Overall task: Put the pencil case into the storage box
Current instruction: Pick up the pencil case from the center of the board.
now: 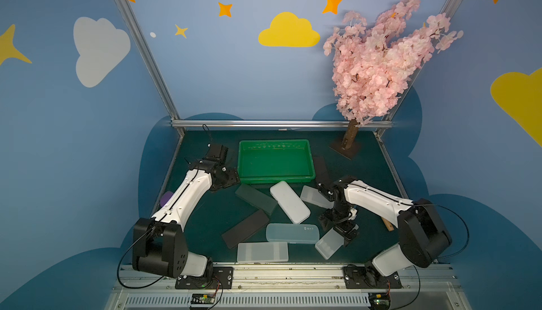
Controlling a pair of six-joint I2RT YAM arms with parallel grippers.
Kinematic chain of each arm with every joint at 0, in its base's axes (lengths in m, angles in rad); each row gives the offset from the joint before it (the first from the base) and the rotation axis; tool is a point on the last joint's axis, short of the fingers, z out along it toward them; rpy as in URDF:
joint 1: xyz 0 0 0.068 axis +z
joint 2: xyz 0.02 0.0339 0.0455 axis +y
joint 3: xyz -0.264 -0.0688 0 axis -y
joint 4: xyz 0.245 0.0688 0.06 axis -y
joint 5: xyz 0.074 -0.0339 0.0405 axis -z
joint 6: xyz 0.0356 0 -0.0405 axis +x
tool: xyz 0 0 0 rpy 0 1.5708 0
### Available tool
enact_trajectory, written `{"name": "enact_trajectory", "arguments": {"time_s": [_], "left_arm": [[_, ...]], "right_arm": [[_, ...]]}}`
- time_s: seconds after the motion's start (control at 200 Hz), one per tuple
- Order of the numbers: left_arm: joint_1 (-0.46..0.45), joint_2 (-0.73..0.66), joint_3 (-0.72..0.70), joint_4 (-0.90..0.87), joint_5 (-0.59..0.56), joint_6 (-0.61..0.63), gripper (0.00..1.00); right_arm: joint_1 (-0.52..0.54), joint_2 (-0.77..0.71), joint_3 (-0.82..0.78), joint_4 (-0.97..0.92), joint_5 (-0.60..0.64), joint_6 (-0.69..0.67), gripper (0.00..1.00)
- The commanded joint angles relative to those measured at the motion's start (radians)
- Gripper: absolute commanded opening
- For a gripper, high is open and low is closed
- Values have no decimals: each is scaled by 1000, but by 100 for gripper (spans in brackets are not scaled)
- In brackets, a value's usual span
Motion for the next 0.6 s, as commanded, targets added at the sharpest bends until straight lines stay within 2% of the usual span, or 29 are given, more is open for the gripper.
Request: {"name": "enact_trajectory", "arguments": {"time_s": [0.0, 0.205, 0.596], "left_arm": [[-1, -22, -12, -13, -10, 0, 79], [-1, -23, -7, -27, -18, 10, 79], [-20, -18, -1, -22, -34, 36, 78]], "right_arm": [[-13, 15, -38, 51, -17, -20, 99], [-25, 24, -104, 124, -52, -38, 99], [-61, -50, -275, 320, -86, -19, 97]]}}
